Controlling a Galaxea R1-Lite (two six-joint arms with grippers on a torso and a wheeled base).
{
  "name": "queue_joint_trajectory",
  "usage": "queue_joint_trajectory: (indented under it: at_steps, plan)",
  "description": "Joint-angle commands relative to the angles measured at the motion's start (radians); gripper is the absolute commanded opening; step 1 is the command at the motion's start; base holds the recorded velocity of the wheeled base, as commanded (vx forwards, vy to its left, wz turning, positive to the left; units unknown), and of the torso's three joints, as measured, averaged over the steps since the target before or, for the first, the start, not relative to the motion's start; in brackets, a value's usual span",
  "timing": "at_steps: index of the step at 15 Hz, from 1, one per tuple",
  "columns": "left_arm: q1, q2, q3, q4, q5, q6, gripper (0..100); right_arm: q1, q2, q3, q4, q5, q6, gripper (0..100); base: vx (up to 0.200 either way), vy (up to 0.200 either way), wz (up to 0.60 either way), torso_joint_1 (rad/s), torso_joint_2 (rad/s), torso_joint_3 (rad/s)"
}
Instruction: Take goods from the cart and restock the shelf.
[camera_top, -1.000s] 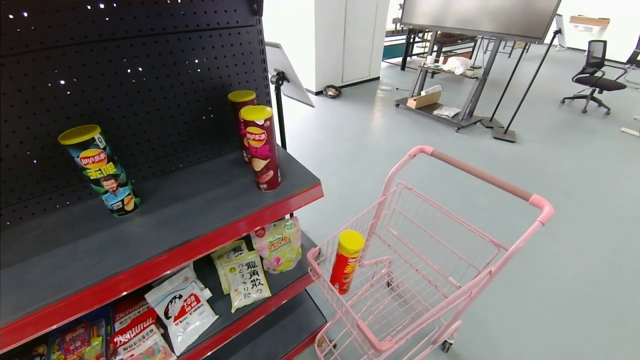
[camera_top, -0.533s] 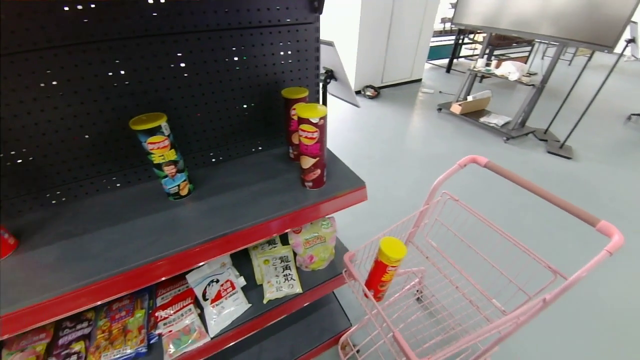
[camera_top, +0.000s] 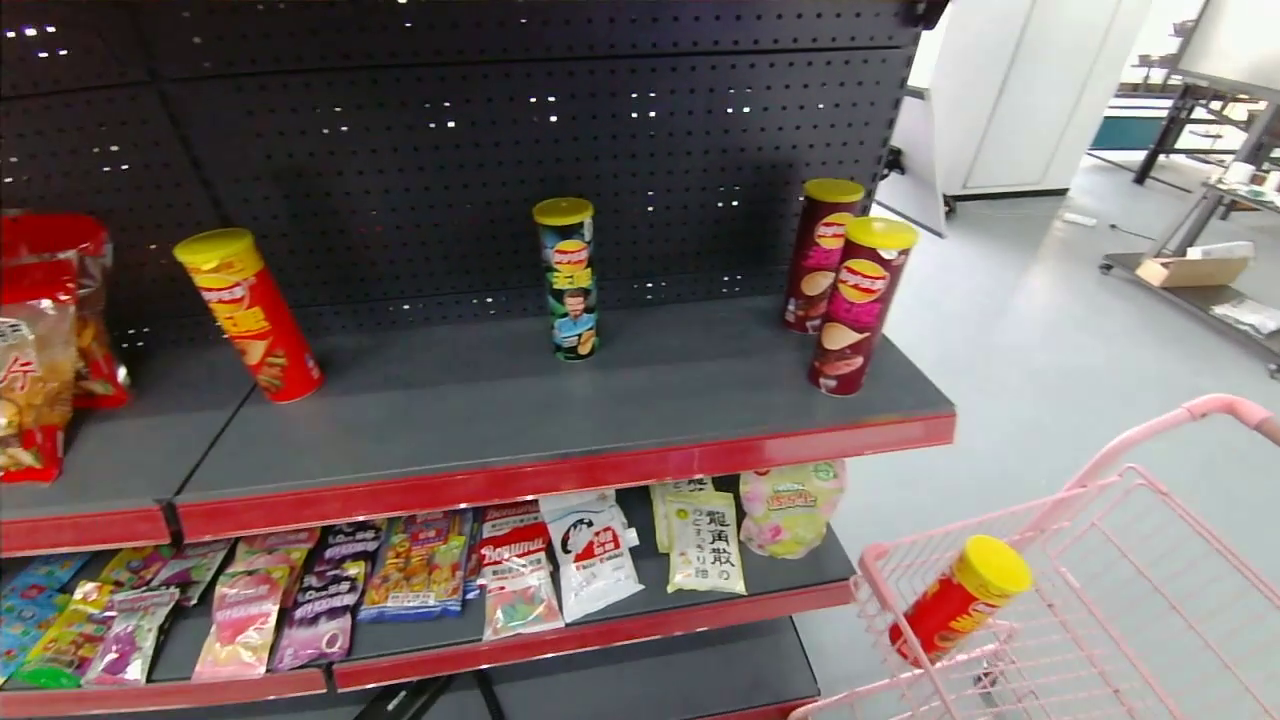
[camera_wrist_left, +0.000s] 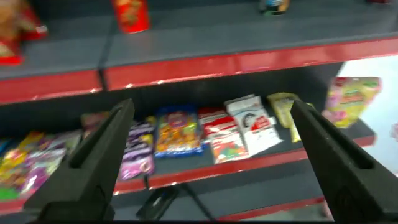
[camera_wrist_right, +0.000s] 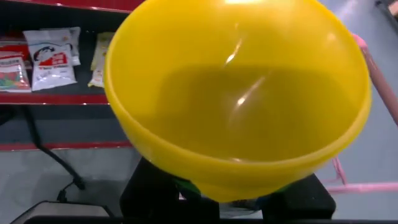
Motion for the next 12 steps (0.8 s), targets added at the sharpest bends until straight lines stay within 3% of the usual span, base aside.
queue_joint_trajectory:
  at_steps: [1, 3, 9, 12]
  plan:
    - [0.0, 0.001, 0.0, 0.0, 0.0, 0.0, 100, 0.0, -0.054, 0.02, 0.001, 0.0, -0.004, 0, 0.0, 0.0, 0.6, 0.002, 0.0, 0.002]
    - [0.0, 0.001, 0.0, 0.0, 0.0, 0.0, 100, -0.003, -0.105, 0.022, 0.003, -0.003, -0.003, 0, 0.0, 0.0, 0.0, 0.0, 0.0, 0.0]
    - [0.001, 0.001, 0.0, 0.0, 0.0, 0.0, 100, -0.032, -0.22, 0.023, 0.021, -0.017, 0.002, 0, 0.2, 0.0, 0.0, -0.001, 0.0, 0.004]
    - [0.0, 0.001, 0.0, 0.001, 0.0, -0.001, 100, -0.032, -0.249, 0.025, 0.023, -0.017, 0.009, 0, 0.0, 0.0, 0.0, 0.0, 0.0, 0.0]
